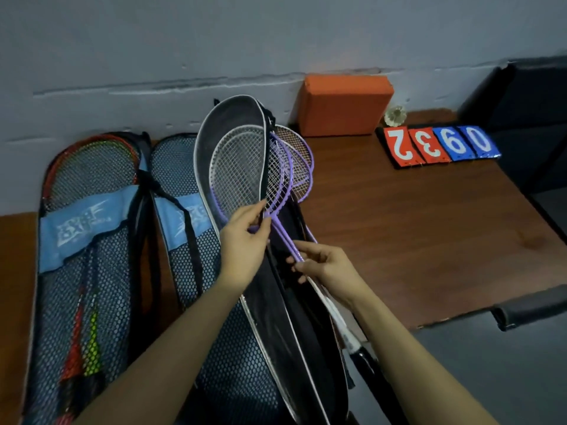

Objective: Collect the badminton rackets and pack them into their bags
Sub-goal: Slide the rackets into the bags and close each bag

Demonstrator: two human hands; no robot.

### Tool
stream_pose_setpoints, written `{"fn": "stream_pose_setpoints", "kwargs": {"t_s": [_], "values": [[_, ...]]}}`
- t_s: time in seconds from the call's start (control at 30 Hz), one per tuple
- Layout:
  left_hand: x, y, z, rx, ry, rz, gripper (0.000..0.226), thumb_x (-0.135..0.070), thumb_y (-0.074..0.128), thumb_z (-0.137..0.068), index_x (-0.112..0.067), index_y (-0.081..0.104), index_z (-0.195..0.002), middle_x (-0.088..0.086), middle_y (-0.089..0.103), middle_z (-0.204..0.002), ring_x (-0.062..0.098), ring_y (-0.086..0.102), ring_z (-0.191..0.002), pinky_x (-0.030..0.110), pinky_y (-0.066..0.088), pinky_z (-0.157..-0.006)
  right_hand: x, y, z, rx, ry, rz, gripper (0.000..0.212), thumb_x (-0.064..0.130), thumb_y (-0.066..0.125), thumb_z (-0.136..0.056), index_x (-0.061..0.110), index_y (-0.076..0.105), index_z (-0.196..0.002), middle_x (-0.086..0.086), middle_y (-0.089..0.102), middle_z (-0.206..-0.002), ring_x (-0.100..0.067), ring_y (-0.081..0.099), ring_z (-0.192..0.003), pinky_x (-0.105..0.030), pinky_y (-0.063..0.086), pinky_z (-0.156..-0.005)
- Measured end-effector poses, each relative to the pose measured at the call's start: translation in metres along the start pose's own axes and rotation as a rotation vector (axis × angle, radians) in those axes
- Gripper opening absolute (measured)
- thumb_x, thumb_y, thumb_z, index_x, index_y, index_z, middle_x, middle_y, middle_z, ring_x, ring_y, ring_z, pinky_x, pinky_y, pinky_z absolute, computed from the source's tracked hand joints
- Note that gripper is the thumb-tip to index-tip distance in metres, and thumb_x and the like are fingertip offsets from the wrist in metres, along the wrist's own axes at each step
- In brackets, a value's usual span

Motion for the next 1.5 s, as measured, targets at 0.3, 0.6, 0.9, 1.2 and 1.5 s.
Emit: {"fn": "stream_pose_setpoints", "kwargs": {"t_s": [0.3, 0.6, 0.9, 1.2, 1.5], "values": [[0.003, -0.048, -0.017, -0.077, -0.022, 0.051, 0.035, 0.001, 0.059, -0.086, -0.012, 0.061, -0.119, -0.005, 0.058, -0.102, -0.012, 0.056, -0.074, 0.010, 0.051, -0.060, 0.036, 0.042, -0.053, -0.029, -0.293, 0.541, 0.045, -0.002, 0.058, -0.085, 0.003, 0.051, -0.130, -0.011, 0.061, -0.122, -0.017, 0.058, -0.112, -0.028, 0.043, -0.100], [0.020, -0.045, -0.022, -0.060, 0.022, 0.031, 0.033, -0.004, 0.059, -0.087, -0.010, 0.060, -0.120, -0.013, 0.057, -0.093, 0.016, 0.055, -0.066, 0.024, 0.050, -0.064, 0.016, 0.054, -0.064, -0.020, -0.531, 1.104, 0.052, 0.002, 0.059, -0.079, 0.000, 0.049, -0.129, -0.022, 0.053, -0.121, -0.040, 0.051, -0.105, -0.045, 0.048, -0.090], [0.027, 0.014, -0.018, 0.191, 0.032, -0.271, 0.049, -0.029, 0.055, -0.091, -0.015, 0.043, -0.137, 0.002, 0.046, -0.119, 0.018, 0.043, -0.113, 0.029, 0.037, -0.095, -0.016, 0.000, 0.014, -0.088, -0.488, 1.129, 0.039, 0.030, 0.045, -0.090, 0.018, 0.056, -0.125, -0.007, 0.056, -0.121, -0.024, 0.050, -0.101, -0.036, 0.047, -0.083], [0.042, 0.061, 0.119, 0.376, -0.001, -0.560, 0.064, -0.047, 0.048, -0.088, -0.014, 0.033, -0.141, 0.008, 0.040, -0.133, 0.028, 0.037, -0.119, 0.041, 0.034, -0.102, -0.054, -0.050, 0.080, 0.078, -0.474, 1.158, 0.042, 0.042, 0.050, -0.090, 0.022, 0.057, -0.126, -0.003, 0.056, -0.125, -0.023, 0.056, -0.104, -0.038, 0.051, -0.080], [0.034, 0.090, 0.227, 0.290, -0.141, -0.810, 0.074, -0.048, 0.056, -0.084, -0.017, 0.025, -0.143, 0.007, 0.038, -0.124, 0.025, 0.037, -0.113, 0.033, 0.032, -0.099, -0.093, -0.083, 0.136, 0.283, -0.501, 1.282, 0.074, 0.066, 0.045, -0.080, 0.031, 0.032, -0.143, 0.004, 0.040, -0.142, -0.015, 0.041, -0.126, -0.030, 0.029, -0.090]]}}
Point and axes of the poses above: each hand's wrist, its own z-axis away from the middle knuckle, its own y-axis out of the palm, x = y × z, the point moved 8 cm from there along -z, towards the middle knuckle
